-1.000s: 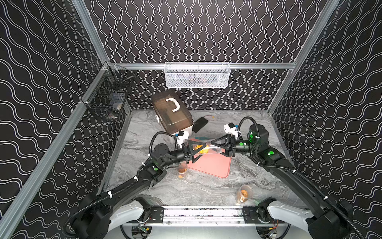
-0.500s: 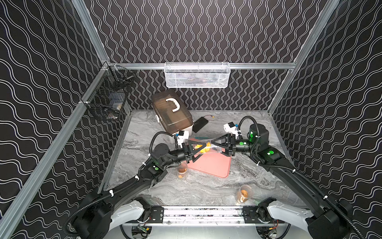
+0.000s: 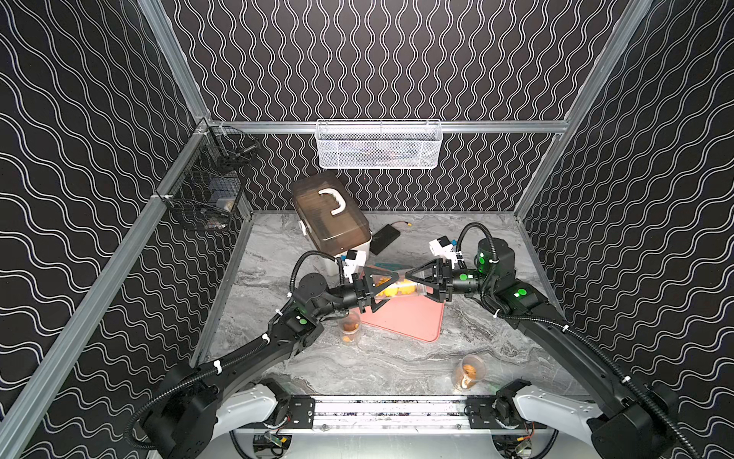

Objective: Pour the cookies out of the jar
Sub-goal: Unscrew the lid from the jar.

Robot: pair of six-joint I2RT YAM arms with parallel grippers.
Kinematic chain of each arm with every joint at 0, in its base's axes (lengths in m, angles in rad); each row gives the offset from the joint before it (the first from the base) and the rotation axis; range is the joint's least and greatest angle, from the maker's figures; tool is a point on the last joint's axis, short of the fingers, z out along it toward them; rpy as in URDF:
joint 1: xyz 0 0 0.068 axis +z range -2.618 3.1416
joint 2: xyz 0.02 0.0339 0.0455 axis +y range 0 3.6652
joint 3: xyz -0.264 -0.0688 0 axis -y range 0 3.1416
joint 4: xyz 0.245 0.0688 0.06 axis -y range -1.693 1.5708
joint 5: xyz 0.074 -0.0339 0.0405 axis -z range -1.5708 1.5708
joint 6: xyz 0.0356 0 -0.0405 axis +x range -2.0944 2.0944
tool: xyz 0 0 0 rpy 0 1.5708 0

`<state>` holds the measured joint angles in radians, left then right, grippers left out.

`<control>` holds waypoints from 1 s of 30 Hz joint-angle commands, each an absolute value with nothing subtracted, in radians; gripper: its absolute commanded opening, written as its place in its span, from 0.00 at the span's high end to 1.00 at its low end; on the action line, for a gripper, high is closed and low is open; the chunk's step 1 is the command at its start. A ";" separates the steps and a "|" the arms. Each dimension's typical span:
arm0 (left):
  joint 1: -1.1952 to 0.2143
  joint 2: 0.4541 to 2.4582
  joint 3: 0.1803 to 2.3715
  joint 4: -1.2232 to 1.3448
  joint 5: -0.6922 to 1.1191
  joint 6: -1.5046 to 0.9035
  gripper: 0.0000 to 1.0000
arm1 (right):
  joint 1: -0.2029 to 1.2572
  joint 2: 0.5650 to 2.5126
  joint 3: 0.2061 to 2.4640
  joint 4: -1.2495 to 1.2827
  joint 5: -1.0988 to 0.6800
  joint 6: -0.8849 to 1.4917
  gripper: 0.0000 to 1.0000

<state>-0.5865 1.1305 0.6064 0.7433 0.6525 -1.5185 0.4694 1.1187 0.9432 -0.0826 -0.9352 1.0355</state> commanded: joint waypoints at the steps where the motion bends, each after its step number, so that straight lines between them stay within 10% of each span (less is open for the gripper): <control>1: -0.582 1.119 0.624 0.780 0.675 -1.514 0.09 | 0.470 1.113 0.946 -0.110 -0.936 1.023 0.36; 30: -0.508 1.095 0.651 0.698 0.826 -1.507 0.09 | 0.470 1.131 0.940 -0.106 -0.923 1.019 0.36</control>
<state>-0.5095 1.1042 0.6525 0.5926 0.8009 -1.4921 0.4694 1.1252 0.9447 -0.1005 -0.9504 1.0080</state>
